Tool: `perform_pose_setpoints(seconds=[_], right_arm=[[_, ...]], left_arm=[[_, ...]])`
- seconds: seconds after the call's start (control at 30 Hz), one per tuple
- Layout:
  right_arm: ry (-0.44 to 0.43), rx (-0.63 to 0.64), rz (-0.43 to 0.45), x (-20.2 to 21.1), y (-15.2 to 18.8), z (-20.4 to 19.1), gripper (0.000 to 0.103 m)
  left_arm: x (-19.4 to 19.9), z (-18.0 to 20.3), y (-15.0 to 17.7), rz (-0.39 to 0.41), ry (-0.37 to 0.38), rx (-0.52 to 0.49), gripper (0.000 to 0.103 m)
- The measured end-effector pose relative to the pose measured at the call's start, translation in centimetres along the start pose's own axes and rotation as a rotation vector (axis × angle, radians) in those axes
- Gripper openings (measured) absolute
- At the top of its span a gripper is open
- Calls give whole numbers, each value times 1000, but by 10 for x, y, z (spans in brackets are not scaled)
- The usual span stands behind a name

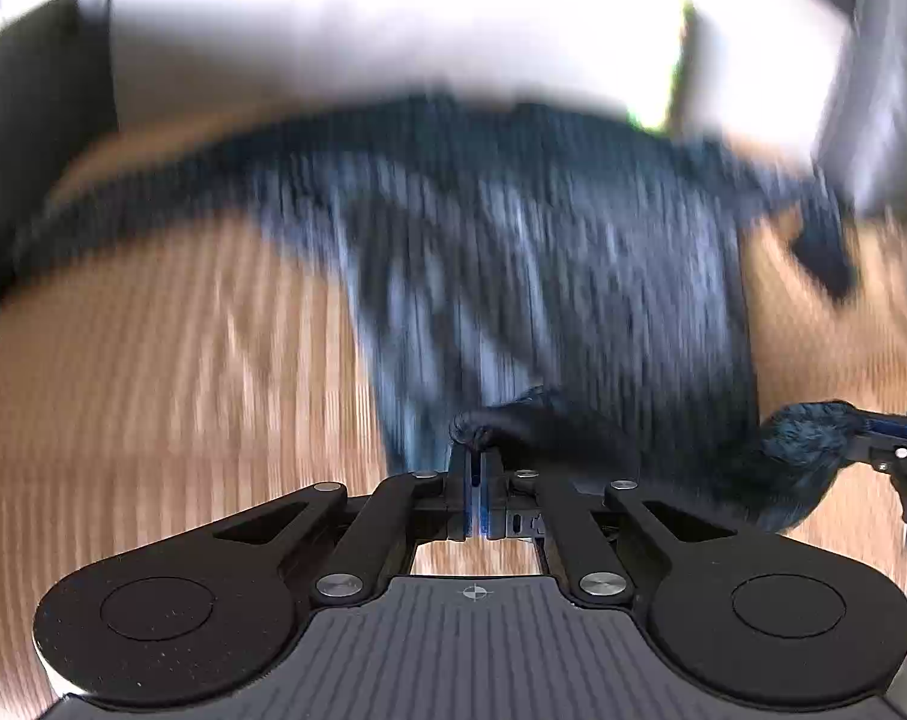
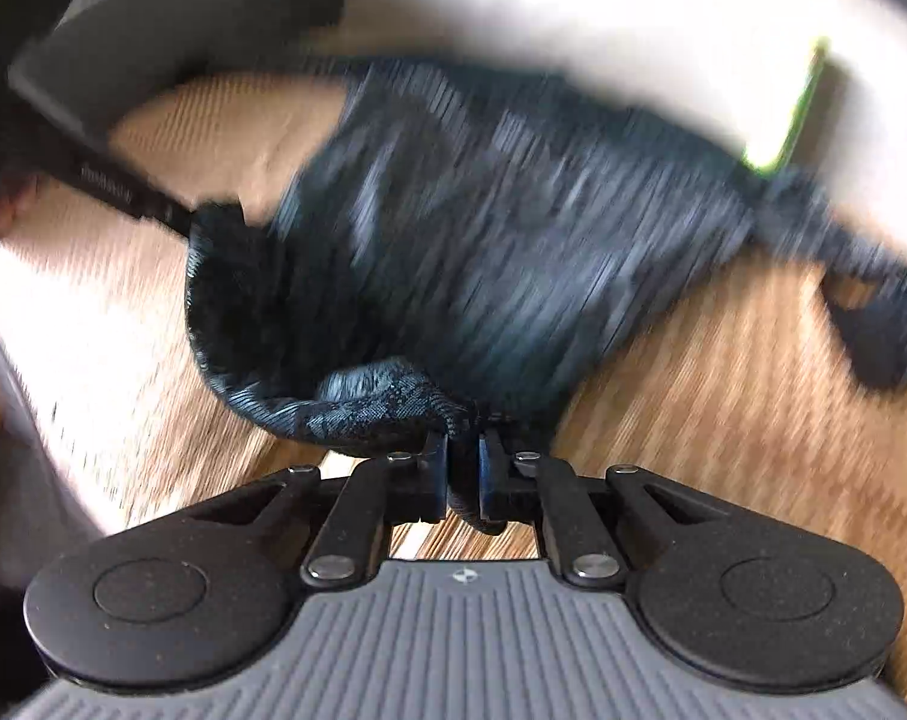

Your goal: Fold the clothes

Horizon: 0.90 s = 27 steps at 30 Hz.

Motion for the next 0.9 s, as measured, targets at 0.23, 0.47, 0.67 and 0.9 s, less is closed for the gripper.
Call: perform_pose_setpoints(seconds=[0.23,0.47,0.67,0.9], right_arm=[[168,-300,32,-48,-58,144,11],[111,-288,6,-76,-53,160,11],[57,-296,29,-74,-52,162,11],[40,-307,57,-68,-50,172,11]], left_arm=[[-35,21,-92,120,-88,186,16],[-43,47,-36,13,-113,53,34],[-74,105,-10,15,-89,-115,55],[-115,161,-12,48,-67,-220,58]])
Point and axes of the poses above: each gripper's, at about its wrist camera, not at the fingertips, and x roughly against the way its jaws point, z to its right, y to its underside, the point moved 3 cm from there along -x, roughly the way its jaws point, and after that the axes turned 15 degrees about x, right-handed, at the moved point
